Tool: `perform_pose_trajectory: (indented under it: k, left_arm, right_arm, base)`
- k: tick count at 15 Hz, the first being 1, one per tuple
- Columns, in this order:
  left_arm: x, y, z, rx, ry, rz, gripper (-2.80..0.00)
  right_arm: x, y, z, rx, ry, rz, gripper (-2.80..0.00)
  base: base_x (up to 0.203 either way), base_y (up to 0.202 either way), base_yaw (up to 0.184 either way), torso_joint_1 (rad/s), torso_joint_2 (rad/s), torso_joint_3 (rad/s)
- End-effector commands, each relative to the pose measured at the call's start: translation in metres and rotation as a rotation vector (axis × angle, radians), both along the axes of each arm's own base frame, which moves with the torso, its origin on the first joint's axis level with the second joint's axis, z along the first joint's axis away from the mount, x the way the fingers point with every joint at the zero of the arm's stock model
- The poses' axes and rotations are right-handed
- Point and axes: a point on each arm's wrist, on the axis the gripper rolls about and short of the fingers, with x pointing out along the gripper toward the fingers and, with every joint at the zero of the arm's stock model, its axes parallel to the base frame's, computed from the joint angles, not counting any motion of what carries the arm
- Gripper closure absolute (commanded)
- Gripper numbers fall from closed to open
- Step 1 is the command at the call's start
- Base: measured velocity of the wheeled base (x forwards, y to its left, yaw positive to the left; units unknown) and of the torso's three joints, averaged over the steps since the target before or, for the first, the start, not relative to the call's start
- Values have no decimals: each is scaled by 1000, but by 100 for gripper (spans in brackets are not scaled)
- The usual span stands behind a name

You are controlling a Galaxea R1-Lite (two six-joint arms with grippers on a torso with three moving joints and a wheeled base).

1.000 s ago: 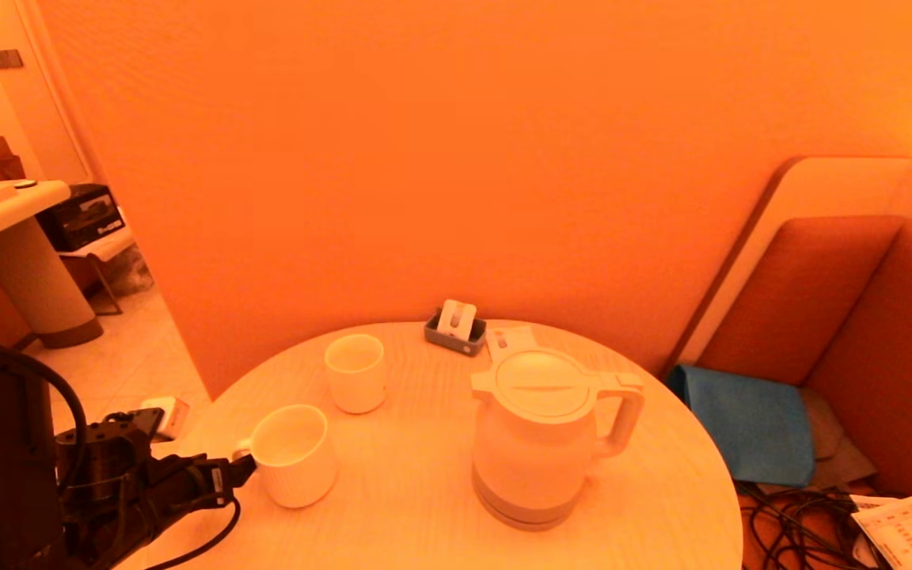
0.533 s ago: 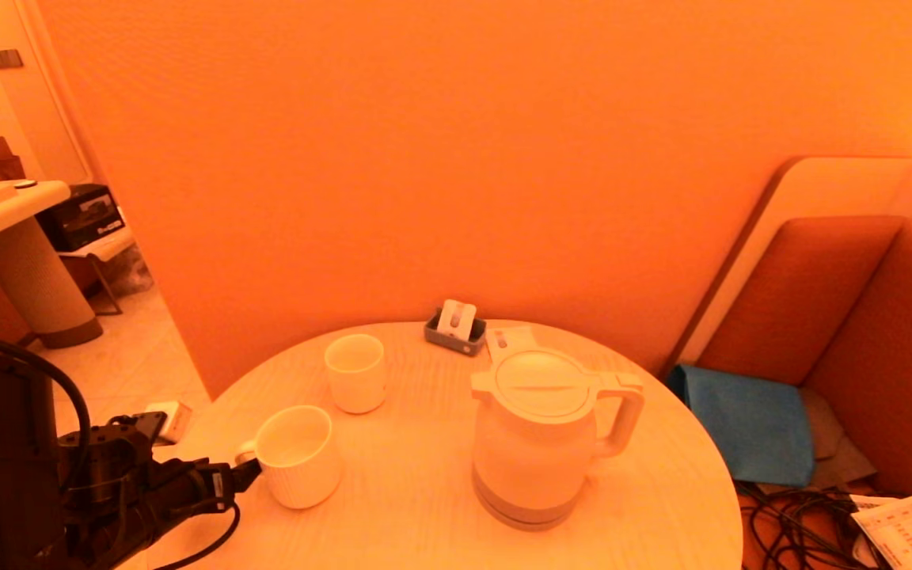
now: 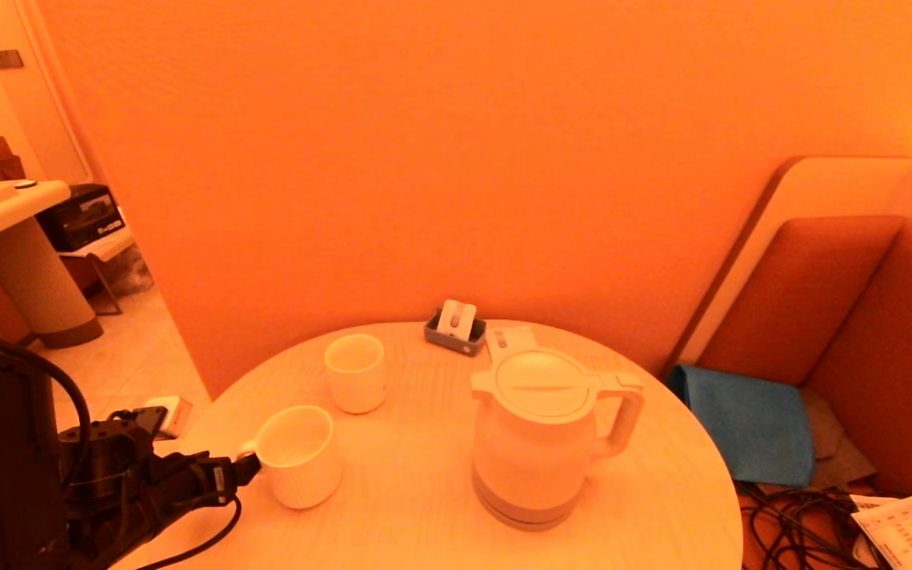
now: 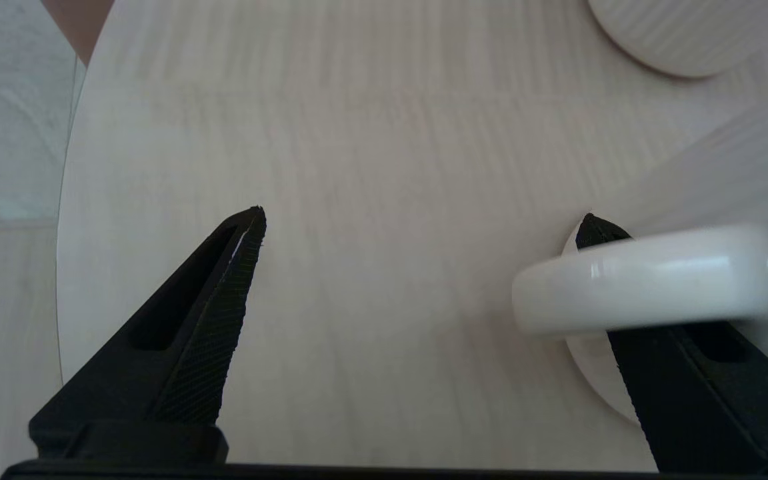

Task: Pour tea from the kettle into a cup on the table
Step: Pick up the cup

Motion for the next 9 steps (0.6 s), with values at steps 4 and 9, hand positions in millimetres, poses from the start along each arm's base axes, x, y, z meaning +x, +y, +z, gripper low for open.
perform_pose_trajectory:
  k: [4, 9]
  left_arm:
    - [10, 0, 7, 3, -78, -3, -280]
    - [9, 0, 4, 3, -67, -3, -280]
  right_arm:
    - [0, 0, 0, -1, -1, 1, 0]
    - [0, 0, 0, -1, -1, 0, 0]
  base:
    - [0, 0, 0, 0, 0, 0]
    - [0, 0, 0, 0, 0, 0]
